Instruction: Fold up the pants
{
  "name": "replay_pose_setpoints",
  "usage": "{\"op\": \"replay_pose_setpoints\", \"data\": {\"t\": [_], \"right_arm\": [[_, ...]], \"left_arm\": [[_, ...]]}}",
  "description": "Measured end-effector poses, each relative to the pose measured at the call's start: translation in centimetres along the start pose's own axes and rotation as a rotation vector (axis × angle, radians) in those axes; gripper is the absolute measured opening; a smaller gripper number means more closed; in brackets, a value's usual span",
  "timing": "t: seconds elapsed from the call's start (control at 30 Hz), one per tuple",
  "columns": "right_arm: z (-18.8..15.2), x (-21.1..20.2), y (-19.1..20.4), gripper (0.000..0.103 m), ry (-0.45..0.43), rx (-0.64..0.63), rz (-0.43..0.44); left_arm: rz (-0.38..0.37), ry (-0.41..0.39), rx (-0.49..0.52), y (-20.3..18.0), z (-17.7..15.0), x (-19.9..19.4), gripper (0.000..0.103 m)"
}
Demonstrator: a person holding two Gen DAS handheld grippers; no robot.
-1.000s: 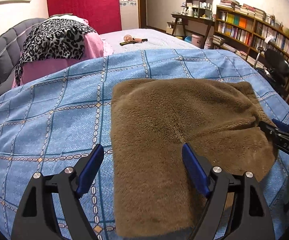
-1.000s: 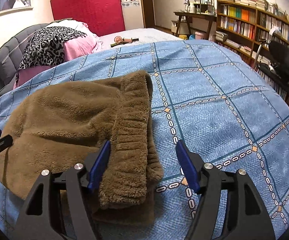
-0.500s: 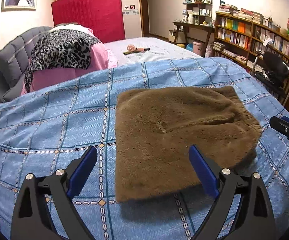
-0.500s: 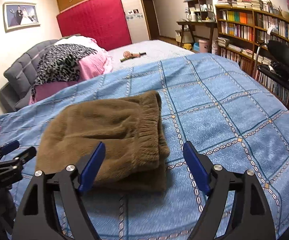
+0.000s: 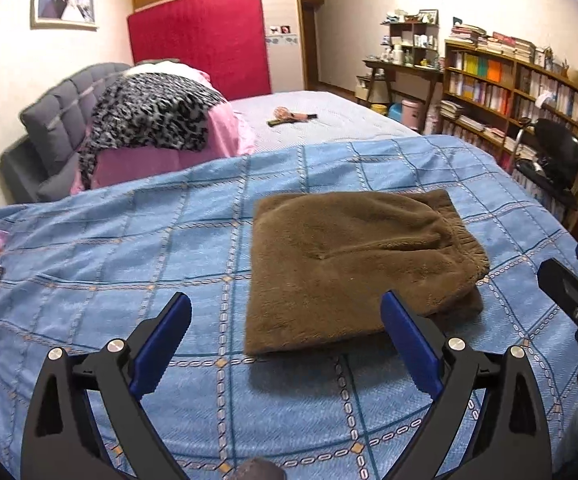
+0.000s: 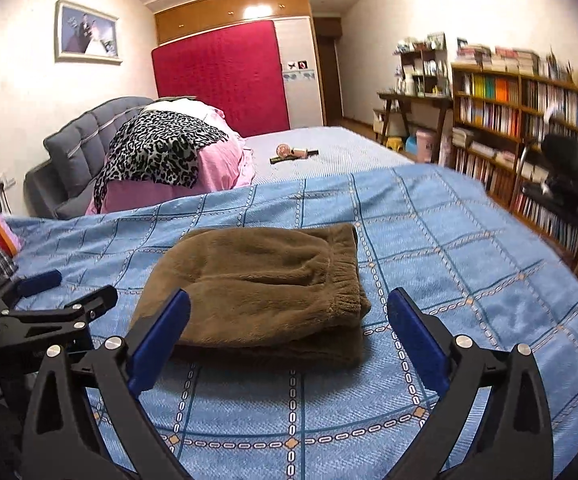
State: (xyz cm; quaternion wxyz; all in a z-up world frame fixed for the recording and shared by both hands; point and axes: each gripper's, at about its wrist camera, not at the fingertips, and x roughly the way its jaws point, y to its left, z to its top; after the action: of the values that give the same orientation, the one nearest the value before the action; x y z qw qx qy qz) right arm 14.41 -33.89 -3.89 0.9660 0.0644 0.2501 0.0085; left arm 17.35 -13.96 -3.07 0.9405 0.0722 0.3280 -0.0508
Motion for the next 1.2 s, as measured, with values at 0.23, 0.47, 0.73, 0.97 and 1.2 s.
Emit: {"op": "replay_pose_setpoints", "data": {"t": [0.23,0.47,0.73,0.97,1.2], "right_arm": [[0.6,-2.9,1.4,0.100,-0.023,-0.007,0.008],[0.4,-4.3,1.9,0.100,-0.003,-0.027,-0.019],[0.3,-4.9,1.7,0.100,0.008,-0.023,-0.030],[0.3,-5.1,2.0,0.100,0.006,-0.026,-0.028],[0.3,-5.5,2.0,0.100,0.002,-0.031,-0.025]], "left_arm": [[-0.028,-0.063,-0.009,0.2,-0.1,-3.5,0.095],[-0.040,-0.082,-0.004,0.4,-0.3,-5.6,0.095],[-0.030,-0.081,0.008,0.1,-0.3,-6.8,0.095],[-0.044,-0.084,0.006,0.2,-0.5,-7.5,0.095],[-0.050,-0.089,0.009,0.2,-0.5,-7.9,0.095]]}}
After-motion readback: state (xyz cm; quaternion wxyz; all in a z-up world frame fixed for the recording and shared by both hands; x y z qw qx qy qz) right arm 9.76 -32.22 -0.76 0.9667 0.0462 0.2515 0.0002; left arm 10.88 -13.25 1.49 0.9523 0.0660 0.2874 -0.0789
